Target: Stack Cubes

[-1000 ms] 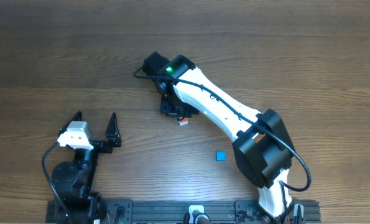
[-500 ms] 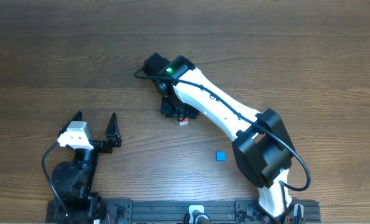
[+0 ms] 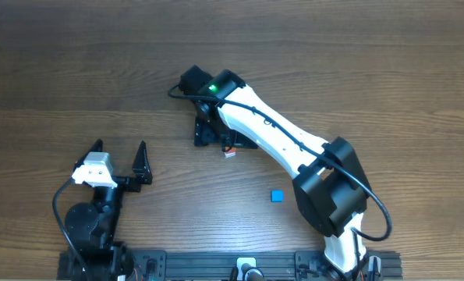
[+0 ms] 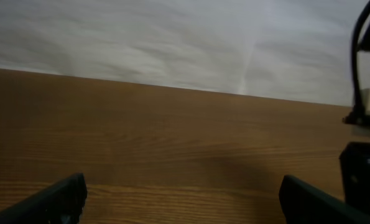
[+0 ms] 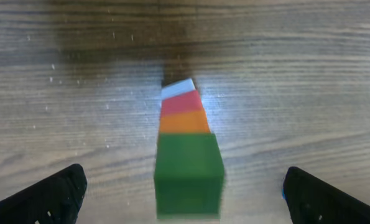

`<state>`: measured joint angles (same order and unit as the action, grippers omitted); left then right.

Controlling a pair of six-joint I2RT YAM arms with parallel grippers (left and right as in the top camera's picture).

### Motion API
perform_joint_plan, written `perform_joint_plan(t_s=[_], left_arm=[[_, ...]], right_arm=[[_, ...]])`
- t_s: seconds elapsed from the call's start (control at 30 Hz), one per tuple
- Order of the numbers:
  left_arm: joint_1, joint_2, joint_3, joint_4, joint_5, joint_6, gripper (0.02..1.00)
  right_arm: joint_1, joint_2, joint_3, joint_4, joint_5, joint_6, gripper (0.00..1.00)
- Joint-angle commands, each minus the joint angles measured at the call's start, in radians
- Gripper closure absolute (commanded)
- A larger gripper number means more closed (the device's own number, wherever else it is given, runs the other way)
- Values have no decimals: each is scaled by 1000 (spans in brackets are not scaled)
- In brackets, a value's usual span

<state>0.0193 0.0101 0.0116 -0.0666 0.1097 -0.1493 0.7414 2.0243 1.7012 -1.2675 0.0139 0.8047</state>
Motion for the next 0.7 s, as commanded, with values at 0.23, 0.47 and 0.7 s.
perform_joint_plan(t_s=[0.23, 0.47, 0.7], left_arm=[[5, -7, -6, 0, 13, 15, 18], [5, -7, -6, 0, 13, 15, 18], [5, -7, -6, 0, 13, 15, 18]], right_arm=[[106, -348, -46, -208, 153, 12, 9], [119, -499, -365, -126, 158, 127, 7], [77, -576, -665, 83, 80, 125, 9]])
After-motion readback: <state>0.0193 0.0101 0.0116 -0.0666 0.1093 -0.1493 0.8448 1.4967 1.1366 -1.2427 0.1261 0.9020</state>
